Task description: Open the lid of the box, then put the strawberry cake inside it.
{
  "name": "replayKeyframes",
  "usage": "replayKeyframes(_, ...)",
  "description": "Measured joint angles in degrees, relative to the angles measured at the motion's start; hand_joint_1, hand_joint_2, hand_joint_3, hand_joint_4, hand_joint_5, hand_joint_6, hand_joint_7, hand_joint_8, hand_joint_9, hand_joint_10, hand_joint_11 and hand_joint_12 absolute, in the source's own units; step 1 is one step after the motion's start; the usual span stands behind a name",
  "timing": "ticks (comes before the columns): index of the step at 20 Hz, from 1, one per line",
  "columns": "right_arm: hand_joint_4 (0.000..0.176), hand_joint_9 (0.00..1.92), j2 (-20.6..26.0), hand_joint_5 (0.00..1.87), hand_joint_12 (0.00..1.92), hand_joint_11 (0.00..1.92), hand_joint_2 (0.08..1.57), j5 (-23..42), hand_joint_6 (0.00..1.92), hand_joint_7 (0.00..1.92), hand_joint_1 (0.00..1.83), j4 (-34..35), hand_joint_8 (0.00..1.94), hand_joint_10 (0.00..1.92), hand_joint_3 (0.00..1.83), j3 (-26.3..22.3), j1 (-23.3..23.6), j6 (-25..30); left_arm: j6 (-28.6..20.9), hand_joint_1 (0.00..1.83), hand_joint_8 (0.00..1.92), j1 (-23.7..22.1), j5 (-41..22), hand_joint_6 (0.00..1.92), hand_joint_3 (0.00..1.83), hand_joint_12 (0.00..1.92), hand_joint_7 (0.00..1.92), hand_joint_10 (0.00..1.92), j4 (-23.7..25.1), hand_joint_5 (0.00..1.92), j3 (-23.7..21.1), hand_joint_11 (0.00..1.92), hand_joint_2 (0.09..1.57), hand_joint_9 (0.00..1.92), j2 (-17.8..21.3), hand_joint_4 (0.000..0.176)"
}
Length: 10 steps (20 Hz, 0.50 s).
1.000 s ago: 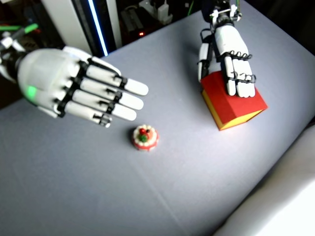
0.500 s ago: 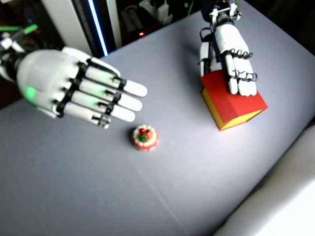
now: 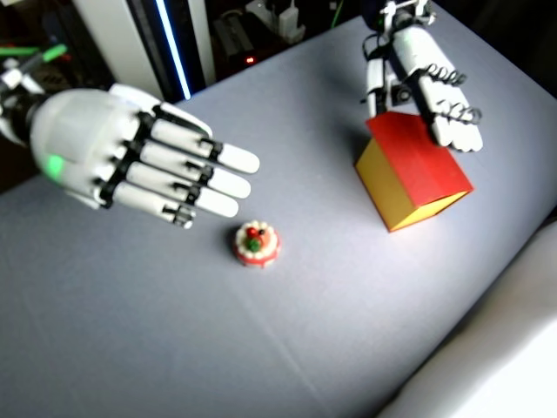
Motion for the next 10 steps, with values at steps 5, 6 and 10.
replayKeyframes(5, 0.0, 0.0, 0.0, 0.0, 1.32, 0.0, 1.47, 0.28, 0.0, 0.0, 0.29, 0.2, 0.0, 0.0, 0.0, 0.0, -0.48, 0.04, -0.37, 0.85, 0.0, 0.79, -3.02, 0.0, 0.02, 0.0, 0.0, 0.0, -3.8, 0.0, 0.09, 0.0, 1.33, 0.0, 1.44, 0.023)
replayKeyframes(6, 0.0, 0.0, 0.0, 0.0, 1.27, 0.0, 1.46, 0.17, 0.0, 0.0, 0.27, 0.42, 0.0, 0.0, 0.0, -0.02, -0.61, 0.07, -0.55, 0.82, 0.0, 1.11, -3.91, 0.0, 0.02, 0.0, 0.0, 0.0, -4.98, 0.0, 0.17, 0.0, 1.35, 0.0, 1.62, 0.024)
replayKeyframes(10, 0.0, 0.0, 0.0, 0.0, 1.22, 0.0, 1.47, 0.0, 0.0, 0.0, 0.31, 0.57, 0.0, 0.0, 0.0, 0.0, -0.61, 0.09, -3.21, 0.8, 0.0, 1.42, -6.78, 0.0, 0.02, 0.0, 0.0, 0.0, -6.75, 0.0, 0.87, 0.0, 1.37, 0.0, 2.27, 0.082)
